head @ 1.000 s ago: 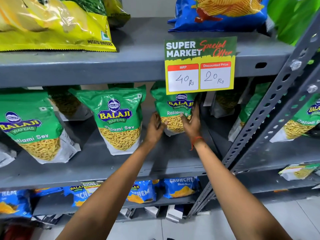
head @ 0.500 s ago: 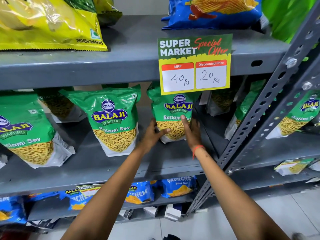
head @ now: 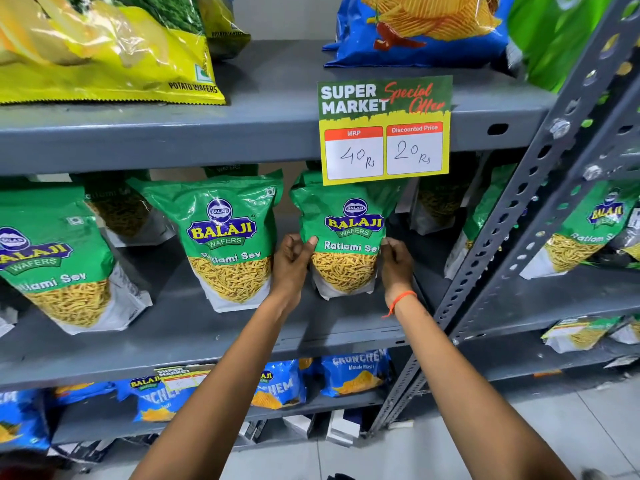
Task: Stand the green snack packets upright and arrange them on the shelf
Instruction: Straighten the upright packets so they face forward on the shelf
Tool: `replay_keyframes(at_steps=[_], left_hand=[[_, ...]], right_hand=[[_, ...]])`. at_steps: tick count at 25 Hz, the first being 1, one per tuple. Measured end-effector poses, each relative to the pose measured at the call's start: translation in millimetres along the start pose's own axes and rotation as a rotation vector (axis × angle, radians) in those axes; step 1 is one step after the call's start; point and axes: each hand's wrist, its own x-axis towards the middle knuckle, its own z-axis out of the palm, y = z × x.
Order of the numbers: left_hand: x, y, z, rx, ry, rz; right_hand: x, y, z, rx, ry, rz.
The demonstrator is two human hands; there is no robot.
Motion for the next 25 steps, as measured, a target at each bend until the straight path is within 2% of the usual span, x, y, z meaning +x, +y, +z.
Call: replay_keyframes(at_steps=[4, 9, 14, 21, 25], left_hand=[[-1, 9, 12, -0.018, 0.027, -0.033], [-7, 4, 14, 0.023, -0.049, -0.034], [-5, 7, 18, 0.028, 0.019, -0.089], [5, 38, 21, -0.025, 0.048, 0.14], [10, 37, 22, -0.16, 0.076, 0.161]], right_hand=[[9, -1, 0, 0.095, 0.081, 0.036], [2, 13, -1, 0.084, -0.015, 0.152], [0, 7, 3, 0.125, 0.093, 0.131], [7, -10, 5, 0.112, 0.078, 0.03], [8, -16, 8, 0.146, 0.115, 0.018]])
